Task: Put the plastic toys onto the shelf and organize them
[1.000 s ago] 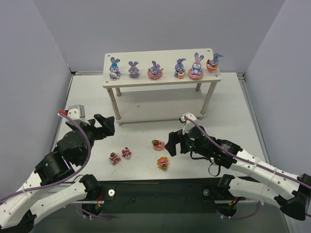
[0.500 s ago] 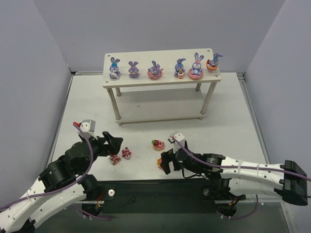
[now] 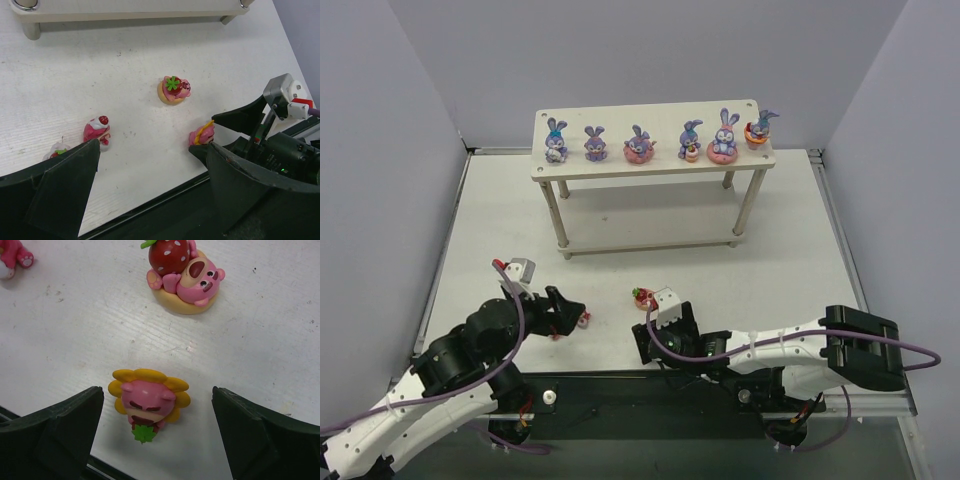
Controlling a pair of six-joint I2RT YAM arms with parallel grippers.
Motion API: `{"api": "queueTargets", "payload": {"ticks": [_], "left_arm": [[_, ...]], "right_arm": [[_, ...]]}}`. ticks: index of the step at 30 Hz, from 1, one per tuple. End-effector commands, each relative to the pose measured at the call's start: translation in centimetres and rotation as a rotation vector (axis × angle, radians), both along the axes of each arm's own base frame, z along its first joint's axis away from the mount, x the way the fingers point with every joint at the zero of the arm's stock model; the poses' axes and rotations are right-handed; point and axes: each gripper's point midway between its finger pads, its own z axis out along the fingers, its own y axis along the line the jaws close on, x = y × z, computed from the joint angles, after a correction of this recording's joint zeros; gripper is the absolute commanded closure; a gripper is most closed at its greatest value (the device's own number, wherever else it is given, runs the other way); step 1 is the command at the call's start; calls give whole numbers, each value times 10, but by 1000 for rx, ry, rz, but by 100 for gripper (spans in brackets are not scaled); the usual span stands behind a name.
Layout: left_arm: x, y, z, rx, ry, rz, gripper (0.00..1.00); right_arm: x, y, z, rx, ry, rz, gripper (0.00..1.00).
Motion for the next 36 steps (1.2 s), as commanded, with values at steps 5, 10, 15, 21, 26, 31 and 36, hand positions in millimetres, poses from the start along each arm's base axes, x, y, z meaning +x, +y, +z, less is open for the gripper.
{"api": "queueTargets", "payload": {"ticks": [5,10,15,21,26,31,36], "left_arm": [[-14,14,43,-42,-66,-32,3],[-15,21,47,-77,-99,-12,3],[-17,21,50,-100,-117,-19,3],[-16,18,49,-89,-123,-33,3],[-17,16,50,-89,-130,-51,3],[-19,19,54,-108,-149,-48,3],[-19,20,56,-119,-160,-48,3]], "right_arm": [[13,9,7,126,-71,-86,13],[13,7,5,116,-77,-112,23],[14,4,11,77,-99,-148,38],[17,4,17,55,-119,-177,82],[23,-3,43,64,-179,-226,89],[51,-27,86,92,-265,-296,87],[92,-53,109,112,-299,-347,86]]}}
